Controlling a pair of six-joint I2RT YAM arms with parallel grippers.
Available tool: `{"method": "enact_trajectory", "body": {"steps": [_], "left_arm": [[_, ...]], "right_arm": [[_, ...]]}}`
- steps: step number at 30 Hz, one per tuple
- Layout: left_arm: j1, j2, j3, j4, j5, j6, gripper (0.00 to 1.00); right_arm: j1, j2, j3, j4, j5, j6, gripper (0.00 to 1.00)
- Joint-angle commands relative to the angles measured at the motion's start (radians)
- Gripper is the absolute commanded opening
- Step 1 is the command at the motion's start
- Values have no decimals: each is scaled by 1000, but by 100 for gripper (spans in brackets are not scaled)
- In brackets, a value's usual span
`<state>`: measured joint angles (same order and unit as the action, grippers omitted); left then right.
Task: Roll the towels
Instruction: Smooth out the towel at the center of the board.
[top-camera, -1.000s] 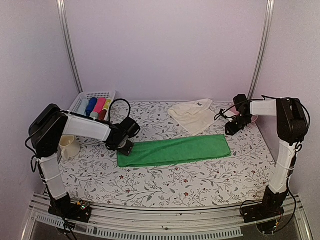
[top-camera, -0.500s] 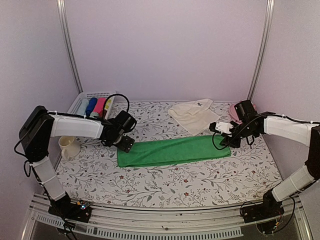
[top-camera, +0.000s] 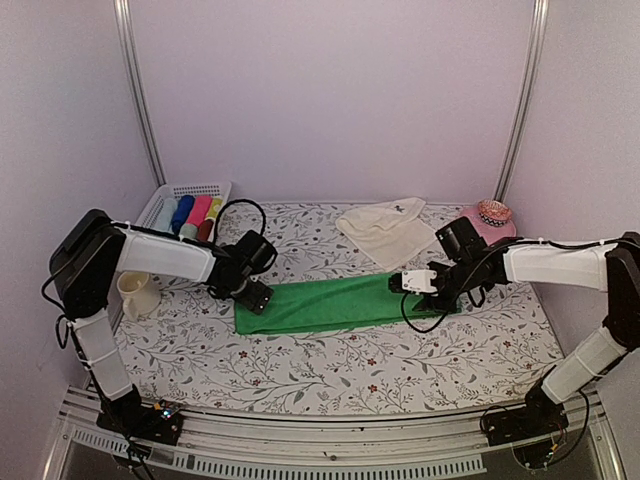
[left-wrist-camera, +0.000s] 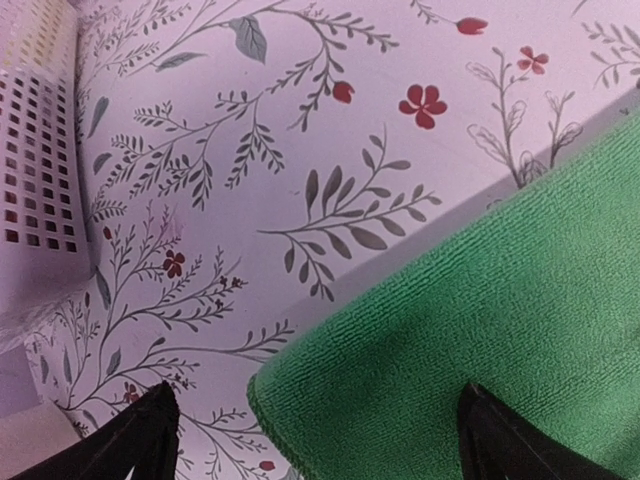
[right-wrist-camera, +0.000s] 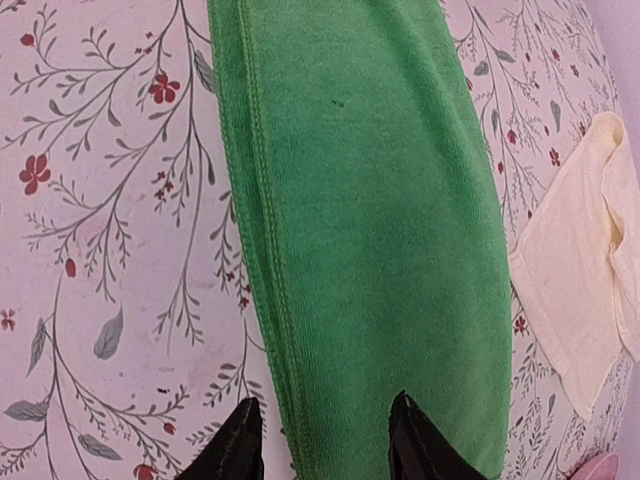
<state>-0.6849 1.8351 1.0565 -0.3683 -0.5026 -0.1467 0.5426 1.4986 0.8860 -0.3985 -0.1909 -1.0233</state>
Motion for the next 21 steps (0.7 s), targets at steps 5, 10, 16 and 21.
{"method": "enact_trajectory", "body": {"steps": [5, 10, 16, 21], "left_arm": [[11, -3, -43, 60, 21, 9, 97], [15, -2, -49, 72, 27, 13, 97], [15, 0, -49, 78, 33, 15, 97], [15, -2, -56, 79, 33, 12, 97]], "right_arm": [[135, 177, 118, 124, 59, 105, 40], [165, 242, 128, 130, 90, 126, 38], [184, 269, 133, 140, 94, 137, 33], [184, 293, 136, 138, 109, 149, 29]]}}
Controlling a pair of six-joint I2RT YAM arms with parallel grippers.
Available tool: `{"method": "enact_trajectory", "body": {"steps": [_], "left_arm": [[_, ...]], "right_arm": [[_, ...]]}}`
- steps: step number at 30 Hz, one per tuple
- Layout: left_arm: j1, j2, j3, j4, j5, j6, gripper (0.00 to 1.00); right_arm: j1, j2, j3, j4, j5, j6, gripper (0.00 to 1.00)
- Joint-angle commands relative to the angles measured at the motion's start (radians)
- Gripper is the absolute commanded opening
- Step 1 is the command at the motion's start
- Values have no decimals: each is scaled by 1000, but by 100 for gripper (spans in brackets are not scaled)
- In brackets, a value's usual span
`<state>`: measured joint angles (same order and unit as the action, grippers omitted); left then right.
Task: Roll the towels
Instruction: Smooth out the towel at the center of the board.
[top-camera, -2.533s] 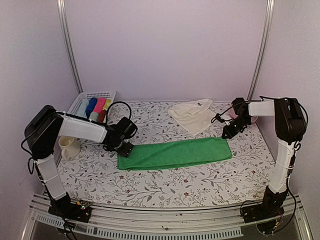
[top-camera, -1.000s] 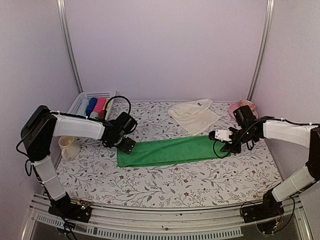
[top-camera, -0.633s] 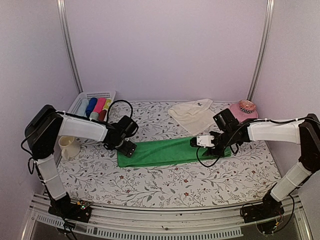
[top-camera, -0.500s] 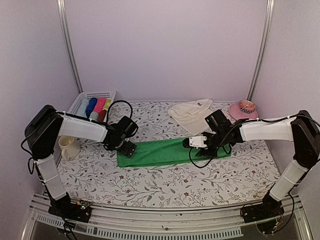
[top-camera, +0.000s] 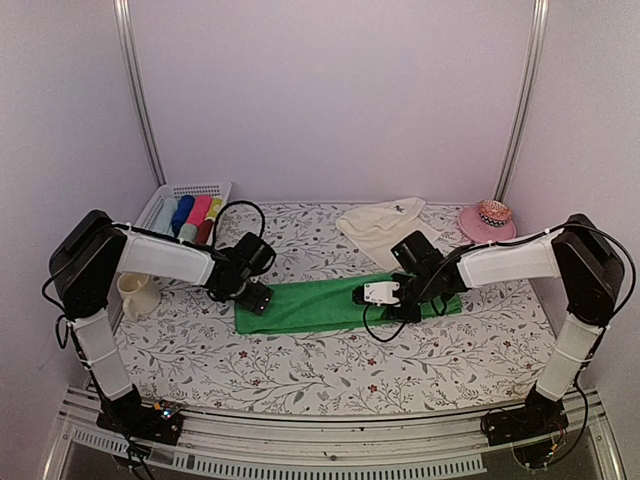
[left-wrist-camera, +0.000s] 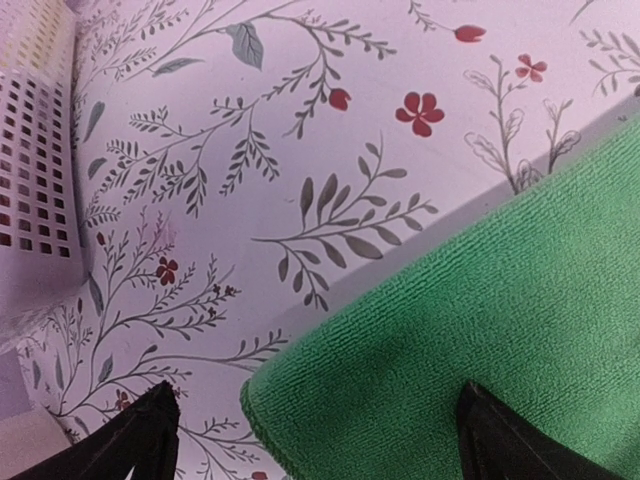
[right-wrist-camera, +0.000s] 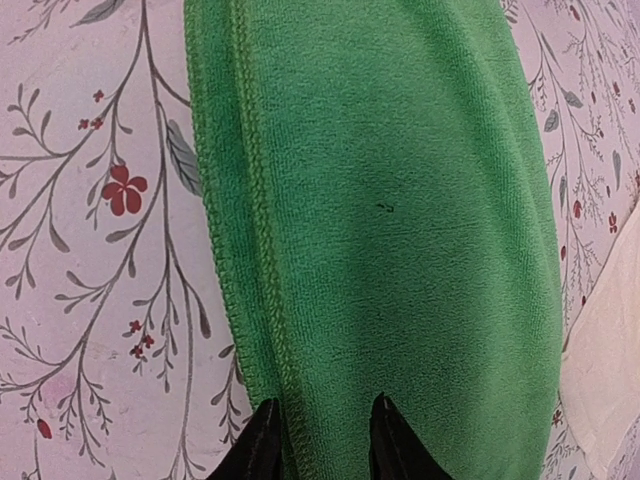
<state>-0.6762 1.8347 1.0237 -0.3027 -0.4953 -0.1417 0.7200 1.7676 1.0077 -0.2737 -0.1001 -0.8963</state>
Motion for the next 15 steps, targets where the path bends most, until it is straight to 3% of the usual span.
{"method": "enact_trajectory", "body": {"steps": [1, 15], "left_arm": [[6, -1, -25, 14, 27, 8, 97], [6, 3, -40, 23, 29, 2, 97]], "right_arm": [[7, 21, 9, 12, 10, 18, 29], [11, 33, -2, 8, -6, 19, 21]]}}
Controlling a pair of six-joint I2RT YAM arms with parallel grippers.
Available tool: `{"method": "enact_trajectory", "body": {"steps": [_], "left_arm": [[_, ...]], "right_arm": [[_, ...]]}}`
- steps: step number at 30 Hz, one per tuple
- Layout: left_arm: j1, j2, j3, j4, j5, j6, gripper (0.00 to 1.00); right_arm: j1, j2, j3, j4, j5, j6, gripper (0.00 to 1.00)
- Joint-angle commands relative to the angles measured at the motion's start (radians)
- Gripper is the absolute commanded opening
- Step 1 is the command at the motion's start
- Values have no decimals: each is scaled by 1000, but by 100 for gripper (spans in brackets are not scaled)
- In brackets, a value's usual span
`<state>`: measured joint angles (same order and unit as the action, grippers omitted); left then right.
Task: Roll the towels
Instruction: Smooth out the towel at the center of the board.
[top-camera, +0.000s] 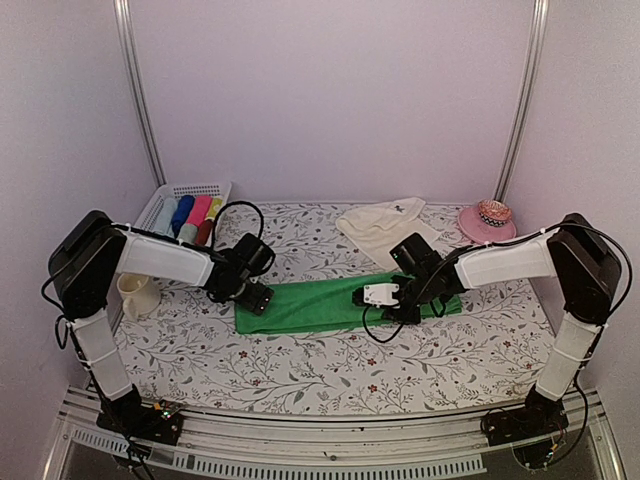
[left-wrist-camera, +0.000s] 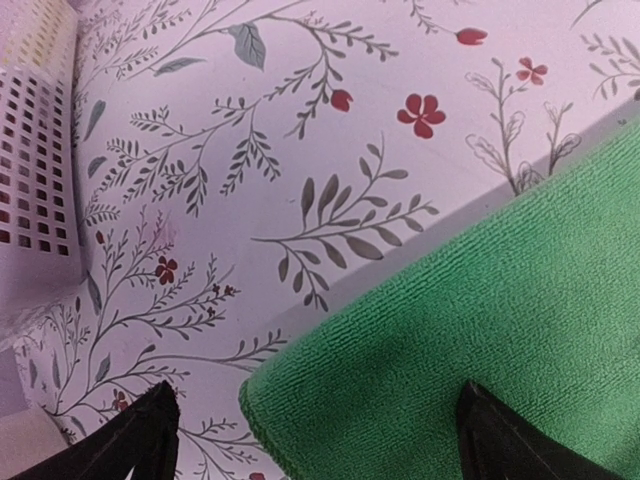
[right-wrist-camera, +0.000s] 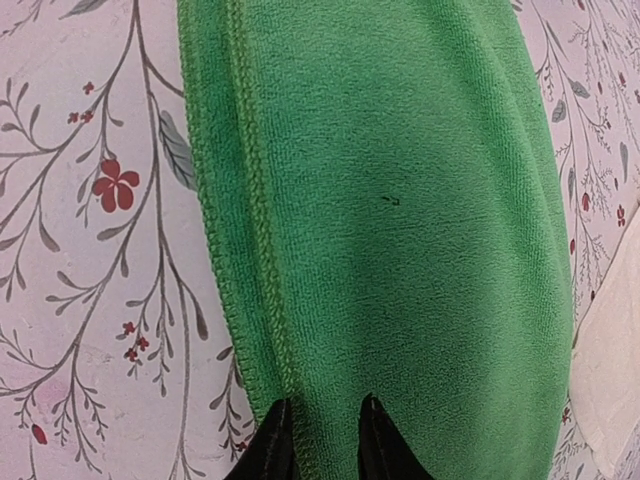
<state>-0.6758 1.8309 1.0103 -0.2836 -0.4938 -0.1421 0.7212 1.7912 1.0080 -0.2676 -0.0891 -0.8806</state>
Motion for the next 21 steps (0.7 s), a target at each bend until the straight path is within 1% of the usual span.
{"method": "enact_trajectory", "body": {"steps": [1, 11, 17, 19, 21], "left_arm": [[5, 7, -28, 3, 29, 3, 97], [6, 10, -33, 9, 30, 1, 97], [5, 10, -36, 11, 31, 1, 97], [5, 11, -38, 13, 30, 1, 97], [6, 13, -38, 13, 30, 1, 97]], "right_arm": [[11, 8, -3, 1, -20, 3, 21], [14, 12, 0, -17, -33, 2, 22], [14, 39, 13, -15, -5, 16, 20], [14, 42, 14, -15, -3, 18, 13], [14, 42, 14, -15, -3, 18, 10]]}}
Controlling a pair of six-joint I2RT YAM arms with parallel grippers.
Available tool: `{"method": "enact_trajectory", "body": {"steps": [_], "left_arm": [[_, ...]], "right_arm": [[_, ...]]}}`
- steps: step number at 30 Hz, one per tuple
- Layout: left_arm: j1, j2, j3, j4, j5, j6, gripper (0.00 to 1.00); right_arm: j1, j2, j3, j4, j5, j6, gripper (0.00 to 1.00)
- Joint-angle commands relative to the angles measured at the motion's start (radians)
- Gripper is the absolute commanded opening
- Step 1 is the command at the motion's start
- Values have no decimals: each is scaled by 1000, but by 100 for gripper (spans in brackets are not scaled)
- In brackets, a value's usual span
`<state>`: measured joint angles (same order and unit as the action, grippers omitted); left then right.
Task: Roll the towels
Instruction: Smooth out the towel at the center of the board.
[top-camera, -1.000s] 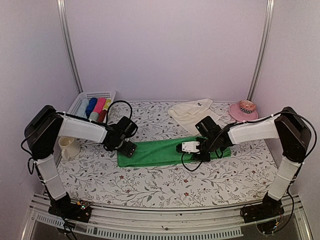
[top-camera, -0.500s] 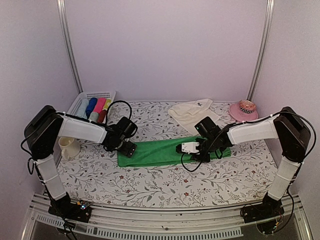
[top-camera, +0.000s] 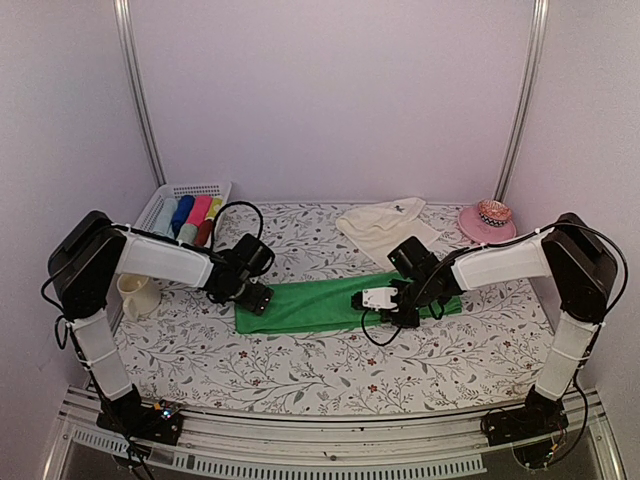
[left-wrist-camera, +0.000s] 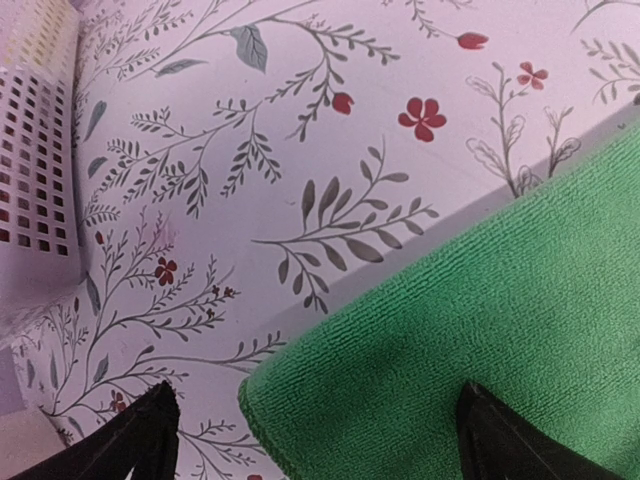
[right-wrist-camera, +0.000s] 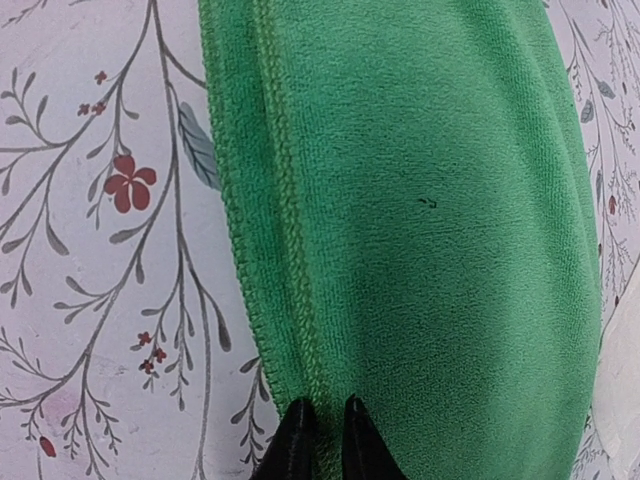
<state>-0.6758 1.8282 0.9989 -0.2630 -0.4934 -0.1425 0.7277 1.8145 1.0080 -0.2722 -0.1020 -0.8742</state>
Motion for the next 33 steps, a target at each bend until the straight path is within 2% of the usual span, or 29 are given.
{"method": "enact_trajectory", "body": {"steps": [1, 33], "left_arm": [[6, 17, -26, -7, 29, 1, 97], [6, 35, -23, -19, 10, -2, 97]], "right_arm": [[7, 17, 14, -10, 5, 12, 9], [6, -38, 23, -48, -13, 20, 2]]}}
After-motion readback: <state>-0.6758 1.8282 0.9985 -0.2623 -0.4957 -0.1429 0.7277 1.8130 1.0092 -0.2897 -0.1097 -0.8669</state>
